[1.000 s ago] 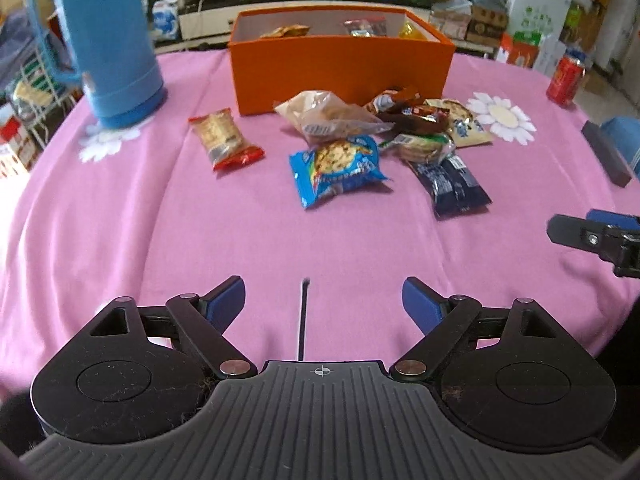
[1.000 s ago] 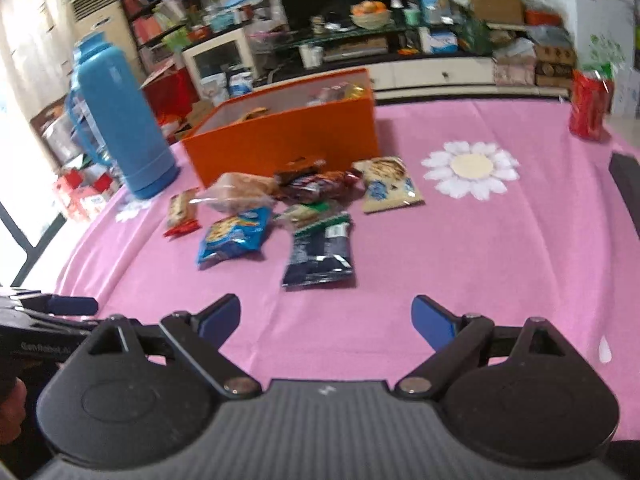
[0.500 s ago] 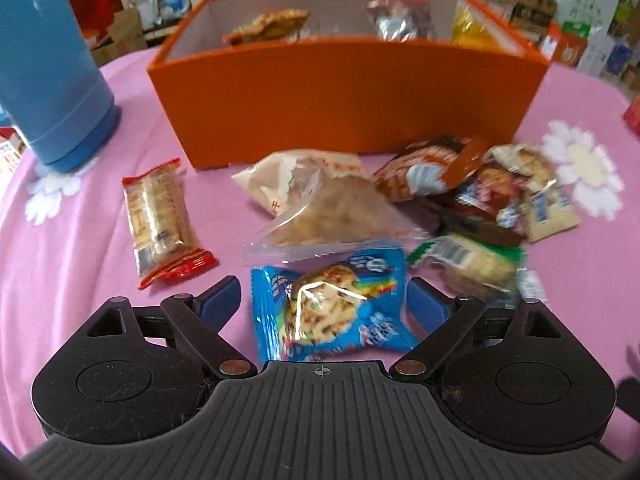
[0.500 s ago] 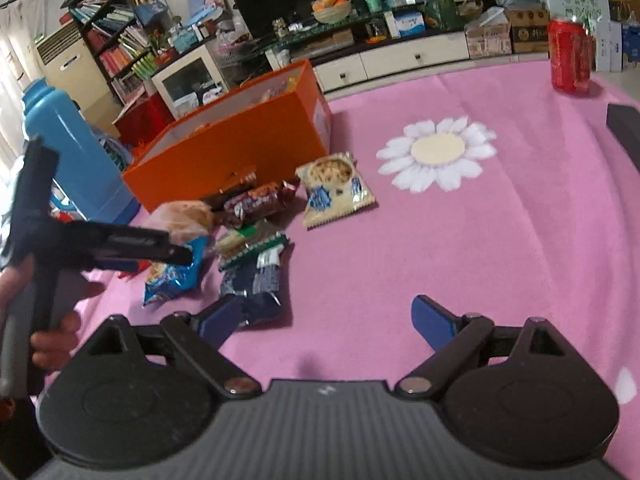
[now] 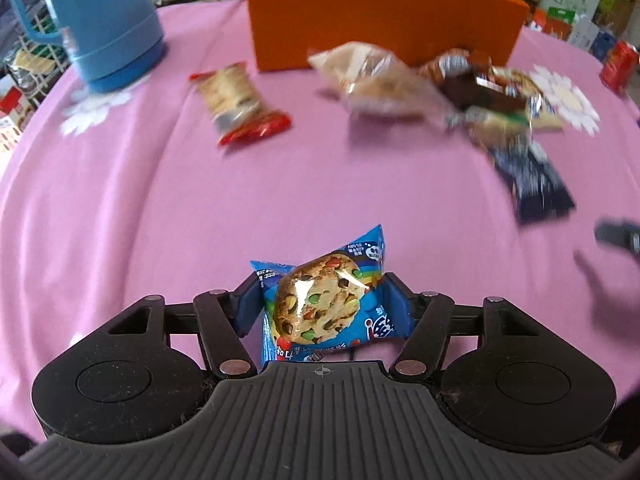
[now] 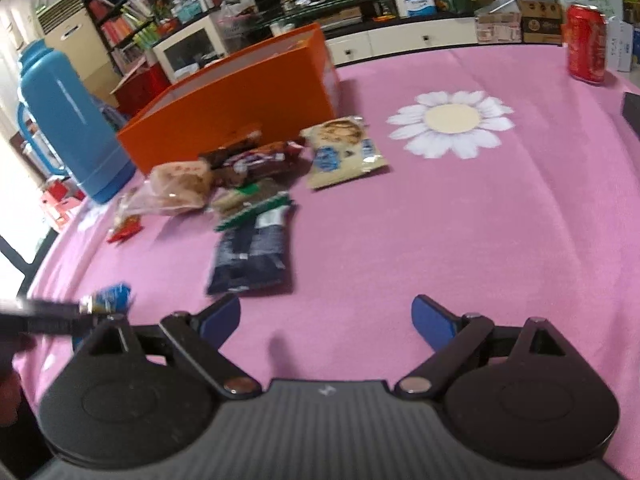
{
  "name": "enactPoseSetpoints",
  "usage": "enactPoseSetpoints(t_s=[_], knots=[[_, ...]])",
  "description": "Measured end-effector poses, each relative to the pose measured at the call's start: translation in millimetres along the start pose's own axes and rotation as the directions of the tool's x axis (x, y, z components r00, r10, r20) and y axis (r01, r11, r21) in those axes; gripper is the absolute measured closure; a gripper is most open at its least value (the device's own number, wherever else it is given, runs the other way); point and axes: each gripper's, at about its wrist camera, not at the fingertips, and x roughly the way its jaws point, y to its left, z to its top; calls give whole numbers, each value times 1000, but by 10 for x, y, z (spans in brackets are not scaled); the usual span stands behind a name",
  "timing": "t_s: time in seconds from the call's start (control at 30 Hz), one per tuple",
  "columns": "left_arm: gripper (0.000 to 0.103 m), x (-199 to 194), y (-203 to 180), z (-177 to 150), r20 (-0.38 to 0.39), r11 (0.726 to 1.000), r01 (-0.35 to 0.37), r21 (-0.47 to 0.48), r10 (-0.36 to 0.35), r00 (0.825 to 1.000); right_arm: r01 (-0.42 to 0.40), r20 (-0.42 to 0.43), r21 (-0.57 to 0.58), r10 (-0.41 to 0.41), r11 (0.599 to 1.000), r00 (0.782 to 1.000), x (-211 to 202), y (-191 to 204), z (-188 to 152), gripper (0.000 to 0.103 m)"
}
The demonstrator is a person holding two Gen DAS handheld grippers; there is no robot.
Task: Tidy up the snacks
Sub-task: 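Grasp the blue cookie packet with the left tool while the right tool grasps the dark blue packet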
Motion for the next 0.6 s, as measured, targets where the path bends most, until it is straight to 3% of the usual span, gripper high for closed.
enactPoseSetpoints(t_s=[0.23,0.33,0.43,0.6], knots=[[50,7,-31,-8,15,1000,-6,-17,6,1000,26,6,-140,-25,990,1000,349,535,269,11],[48,23,-14,4,18,1000,-1,-19,1,1000,44,-24,-185,-50,982,998,620,666,345,23],[48,17,10,-3,22,1000,11,-23,-11,1000,98,-5,-274,-103,957,995,699,786,314,42],[47,19,10,-28,38,1000,18,-14,-18,999,105,-22,-284,-116,953,993,429,706,84,45]])
